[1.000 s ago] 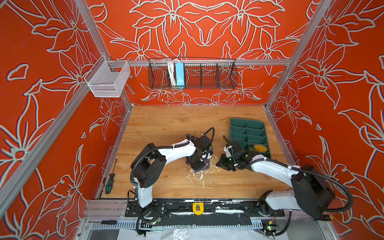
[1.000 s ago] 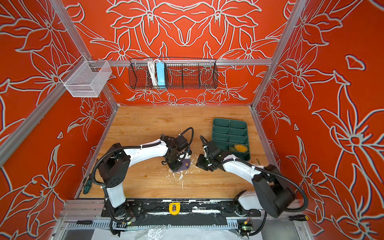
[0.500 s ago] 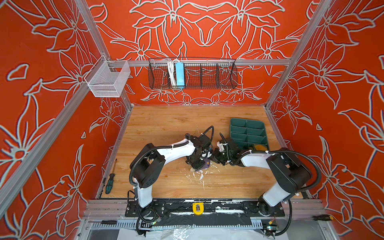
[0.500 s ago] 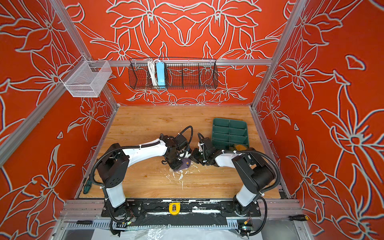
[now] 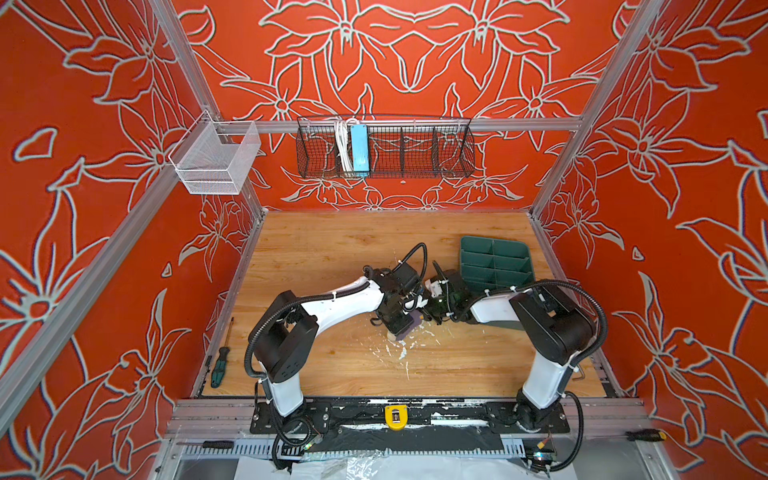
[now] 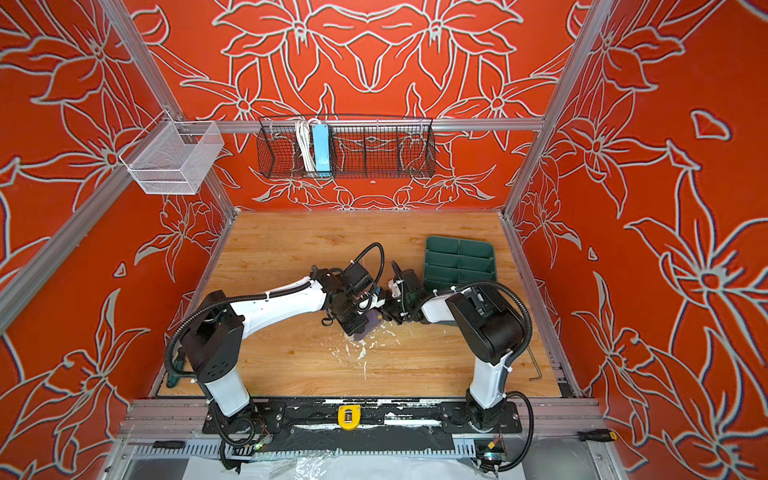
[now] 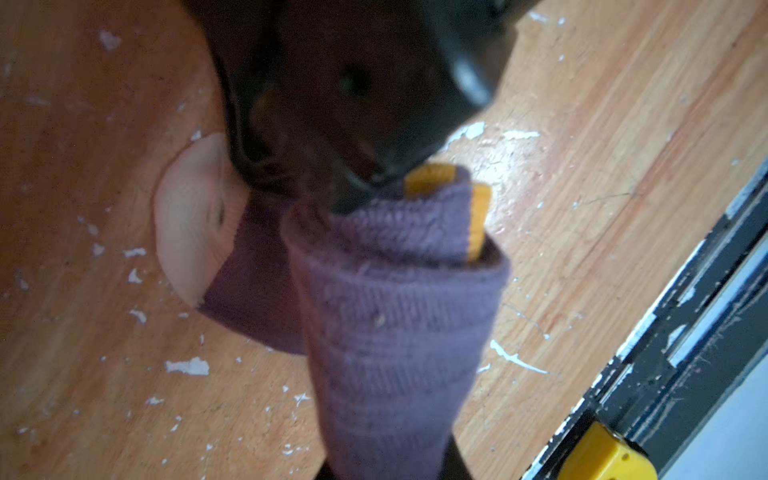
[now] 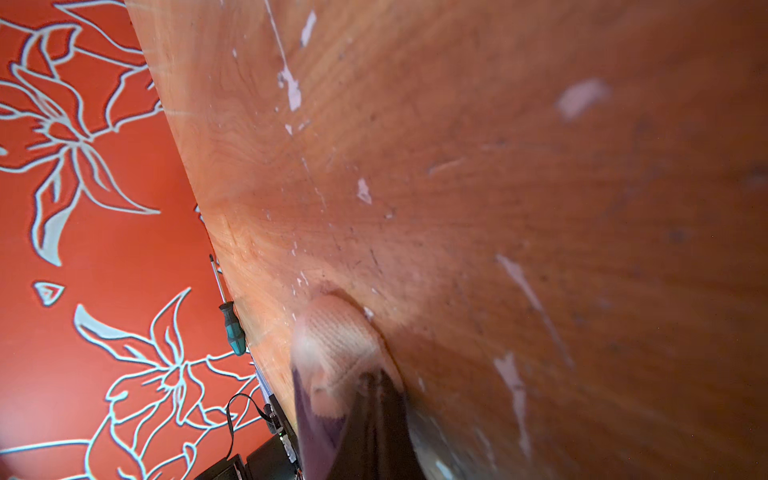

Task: Roll the socks

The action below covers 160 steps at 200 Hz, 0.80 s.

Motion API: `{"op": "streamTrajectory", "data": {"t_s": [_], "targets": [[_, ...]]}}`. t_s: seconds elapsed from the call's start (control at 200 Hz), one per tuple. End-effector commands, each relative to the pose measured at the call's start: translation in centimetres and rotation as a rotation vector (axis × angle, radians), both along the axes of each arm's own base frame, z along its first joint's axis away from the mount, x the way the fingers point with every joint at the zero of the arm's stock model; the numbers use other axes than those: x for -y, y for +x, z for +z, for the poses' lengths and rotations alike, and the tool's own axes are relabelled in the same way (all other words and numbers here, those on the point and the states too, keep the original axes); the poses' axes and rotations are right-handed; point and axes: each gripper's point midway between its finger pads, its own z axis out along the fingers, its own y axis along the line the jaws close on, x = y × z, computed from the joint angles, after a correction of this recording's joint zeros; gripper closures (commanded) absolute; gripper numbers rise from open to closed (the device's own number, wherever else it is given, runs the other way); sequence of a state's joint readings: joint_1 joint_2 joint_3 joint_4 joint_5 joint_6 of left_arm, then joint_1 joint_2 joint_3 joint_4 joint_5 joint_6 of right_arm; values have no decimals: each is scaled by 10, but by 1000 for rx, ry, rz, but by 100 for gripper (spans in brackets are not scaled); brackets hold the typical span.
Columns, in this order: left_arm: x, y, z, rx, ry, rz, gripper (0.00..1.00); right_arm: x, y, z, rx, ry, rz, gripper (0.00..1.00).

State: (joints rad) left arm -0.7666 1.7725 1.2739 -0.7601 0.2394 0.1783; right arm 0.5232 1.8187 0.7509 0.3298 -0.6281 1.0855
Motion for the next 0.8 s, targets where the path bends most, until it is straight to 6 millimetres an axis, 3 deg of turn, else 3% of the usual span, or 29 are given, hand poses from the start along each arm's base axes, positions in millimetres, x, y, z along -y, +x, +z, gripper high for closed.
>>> {"op": "streamTrajectory", "data": {"t_s": [0.0,0.27,0.435,0.651,0.796], "targets": [[15,-8,-10,-51,-62,-61,100,10,-11,-25,-83,-58,-14,100],[30,-15,-61,-200,-69,-41,100,17,-10,-23,-86,-71,-29,100],[23,-22,-89,-269,-11,1,100,36,-5,-12,-55,-107,-86,100],[13,-28,-108,-316,58,30,100,60,10,45,78,-138,-120,60],[8,-30,-116,-336,80,42,100,78,20,90,181,-162,-150,47]]}}
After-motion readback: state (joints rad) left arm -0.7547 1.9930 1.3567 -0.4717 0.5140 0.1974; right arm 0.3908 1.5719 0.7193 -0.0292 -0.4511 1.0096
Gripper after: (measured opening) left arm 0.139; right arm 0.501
